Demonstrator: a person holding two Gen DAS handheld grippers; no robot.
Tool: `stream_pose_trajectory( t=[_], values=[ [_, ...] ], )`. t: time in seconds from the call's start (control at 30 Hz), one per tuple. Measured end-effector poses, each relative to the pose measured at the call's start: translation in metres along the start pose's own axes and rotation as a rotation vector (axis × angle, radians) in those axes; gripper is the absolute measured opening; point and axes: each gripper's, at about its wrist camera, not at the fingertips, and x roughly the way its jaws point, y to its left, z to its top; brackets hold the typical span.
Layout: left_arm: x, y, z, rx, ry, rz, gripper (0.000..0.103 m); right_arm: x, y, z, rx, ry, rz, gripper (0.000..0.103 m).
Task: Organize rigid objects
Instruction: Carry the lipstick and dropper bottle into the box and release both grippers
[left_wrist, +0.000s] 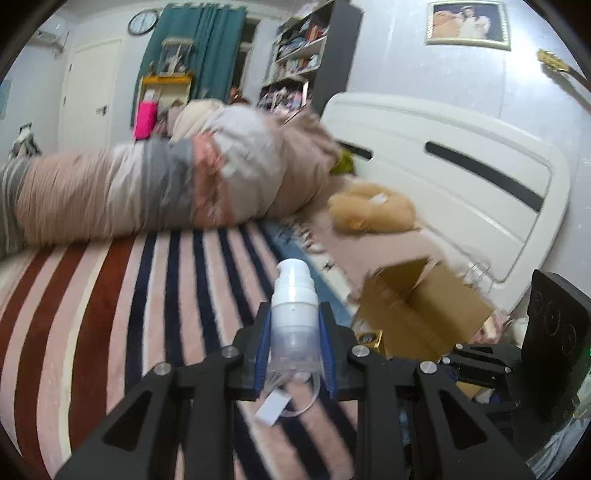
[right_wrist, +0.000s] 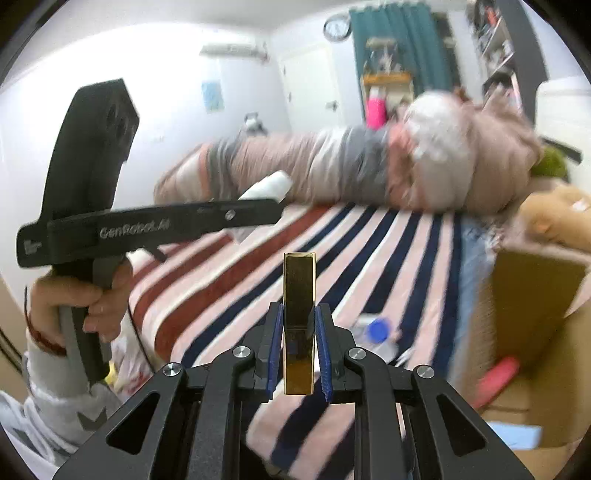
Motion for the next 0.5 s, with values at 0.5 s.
stream_pose_trajectory(
  t=[0.5],
  values=[
    [0.101, -0.148, 0.047, 0.176, 0.161, -0.235, 0.021, -0.064, -0.150, -0.005, 0.199, -0.011, -0.246, 0.013]
  ],
)
